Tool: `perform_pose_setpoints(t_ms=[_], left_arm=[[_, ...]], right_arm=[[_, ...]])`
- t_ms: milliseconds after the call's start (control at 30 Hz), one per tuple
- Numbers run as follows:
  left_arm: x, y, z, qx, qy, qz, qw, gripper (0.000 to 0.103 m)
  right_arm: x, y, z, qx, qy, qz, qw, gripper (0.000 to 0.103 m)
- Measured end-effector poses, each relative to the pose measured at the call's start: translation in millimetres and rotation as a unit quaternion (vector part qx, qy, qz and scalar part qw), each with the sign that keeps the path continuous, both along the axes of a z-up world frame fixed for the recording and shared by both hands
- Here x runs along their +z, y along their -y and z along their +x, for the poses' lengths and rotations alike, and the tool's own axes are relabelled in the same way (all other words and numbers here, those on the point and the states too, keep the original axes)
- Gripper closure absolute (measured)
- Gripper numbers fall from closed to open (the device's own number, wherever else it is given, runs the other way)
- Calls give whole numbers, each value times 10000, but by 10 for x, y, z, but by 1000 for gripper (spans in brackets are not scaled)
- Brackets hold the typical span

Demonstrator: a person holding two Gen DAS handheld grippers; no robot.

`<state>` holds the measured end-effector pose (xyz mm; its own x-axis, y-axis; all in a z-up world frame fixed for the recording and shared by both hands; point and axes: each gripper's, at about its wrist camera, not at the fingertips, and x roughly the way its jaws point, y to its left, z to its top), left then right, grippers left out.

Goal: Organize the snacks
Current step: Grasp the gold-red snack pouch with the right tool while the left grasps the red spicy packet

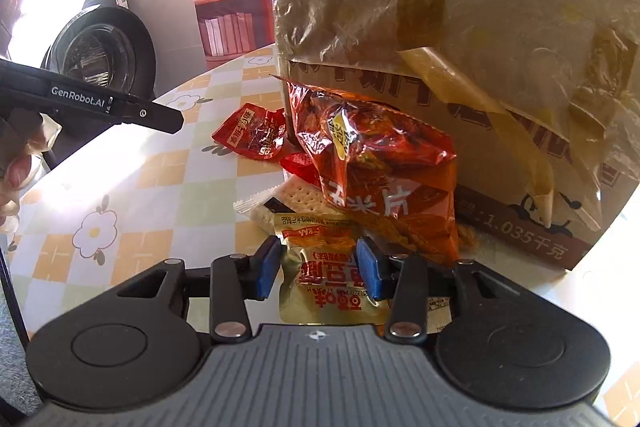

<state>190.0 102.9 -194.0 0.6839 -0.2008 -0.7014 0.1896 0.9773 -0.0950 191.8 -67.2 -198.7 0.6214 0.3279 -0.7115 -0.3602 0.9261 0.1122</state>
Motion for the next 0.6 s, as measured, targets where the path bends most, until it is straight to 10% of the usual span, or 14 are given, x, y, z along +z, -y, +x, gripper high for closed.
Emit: perform_pose_setpoints(t_ms=[600], left_arm=[[-357, 211, 1176, -126, -54, -505, 9986, 48]], right_arm=[[109, 322, -118, -542, -69, 296, 9981, 60]])
